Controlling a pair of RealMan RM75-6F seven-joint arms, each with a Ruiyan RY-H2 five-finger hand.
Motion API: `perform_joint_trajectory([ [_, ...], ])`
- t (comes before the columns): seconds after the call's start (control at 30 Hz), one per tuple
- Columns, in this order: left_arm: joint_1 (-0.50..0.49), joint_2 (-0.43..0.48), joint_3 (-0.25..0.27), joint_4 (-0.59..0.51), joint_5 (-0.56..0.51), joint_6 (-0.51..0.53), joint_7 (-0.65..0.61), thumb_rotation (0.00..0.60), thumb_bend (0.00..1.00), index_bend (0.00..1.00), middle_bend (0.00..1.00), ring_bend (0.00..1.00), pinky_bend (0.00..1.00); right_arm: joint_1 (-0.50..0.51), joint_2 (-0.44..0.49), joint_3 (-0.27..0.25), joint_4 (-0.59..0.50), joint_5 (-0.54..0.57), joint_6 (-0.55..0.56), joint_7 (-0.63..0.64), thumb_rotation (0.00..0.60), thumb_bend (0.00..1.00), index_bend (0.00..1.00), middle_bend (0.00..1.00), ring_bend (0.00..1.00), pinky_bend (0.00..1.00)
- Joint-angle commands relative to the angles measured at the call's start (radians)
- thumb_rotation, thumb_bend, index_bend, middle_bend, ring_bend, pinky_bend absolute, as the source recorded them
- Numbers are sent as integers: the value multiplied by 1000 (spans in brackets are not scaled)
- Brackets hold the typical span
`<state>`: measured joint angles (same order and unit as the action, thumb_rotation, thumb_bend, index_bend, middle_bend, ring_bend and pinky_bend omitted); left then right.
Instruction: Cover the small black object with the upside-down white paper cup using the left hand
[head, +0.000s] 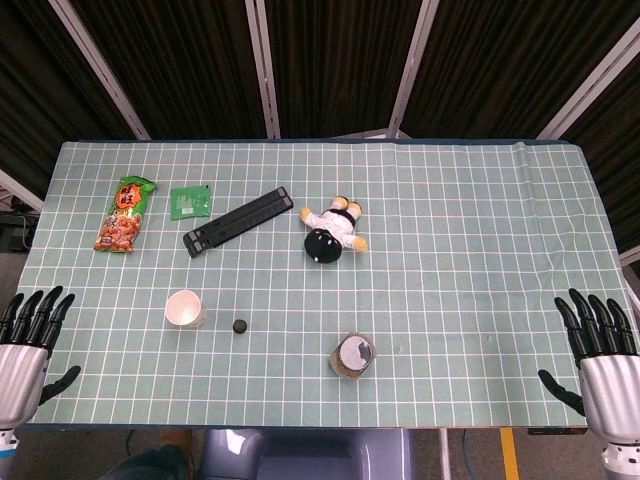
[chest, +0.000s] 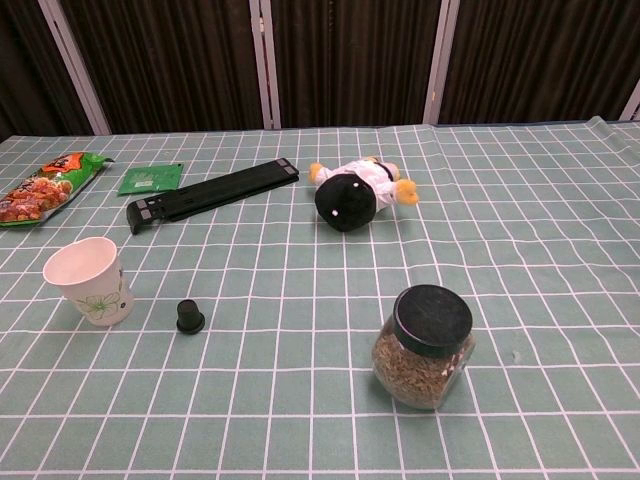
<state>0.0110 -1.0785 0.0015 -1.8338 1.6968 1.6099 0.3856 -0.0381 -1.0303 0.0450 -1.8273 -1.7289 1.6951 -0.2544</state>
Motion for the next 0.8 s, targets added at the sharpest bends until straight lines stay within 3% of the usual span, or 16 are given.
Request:
perform_joint_trajectory([
  [0.03, -3, 2, -3, 1, -9, -6, -4, 600, 0, 0, 0, 0, 0, 1, 1, 0, -2, 1, -2, 5, 600, 0, 0, 0, 0, 0],
  [0.23, -13, -4, -4, 4, -21, -28, -2, 600, 0, 0, 0, 0, 0, 1, 7, -3, -4, 4, -9, 18, 600, 0, 0, 0, 0, 0],
  [0.33, -79, -44, -13, 33, 7, -117, 16, 600, 0, 0, 0, 0, 0, 3, 11, -4, -8, 3, -13, 28, 600, 0, 0, 0, 0, 0],
  [0.6, -297, -229, -60, 153, 36, -425, 306, 600, 0, 0, 0, 0, 0, 14, 16, 6, -10, 46, -46, 39, 600, 0, 0, 0, 0, 0],
  [0.8, -358, -314, -64, 217, 5, -528, 439, 600, 0, 0, 0, 0, 0, 16, 14, 5, -7, 52, -54, 34, 600, 0, 0, 0, 0, 0],
])
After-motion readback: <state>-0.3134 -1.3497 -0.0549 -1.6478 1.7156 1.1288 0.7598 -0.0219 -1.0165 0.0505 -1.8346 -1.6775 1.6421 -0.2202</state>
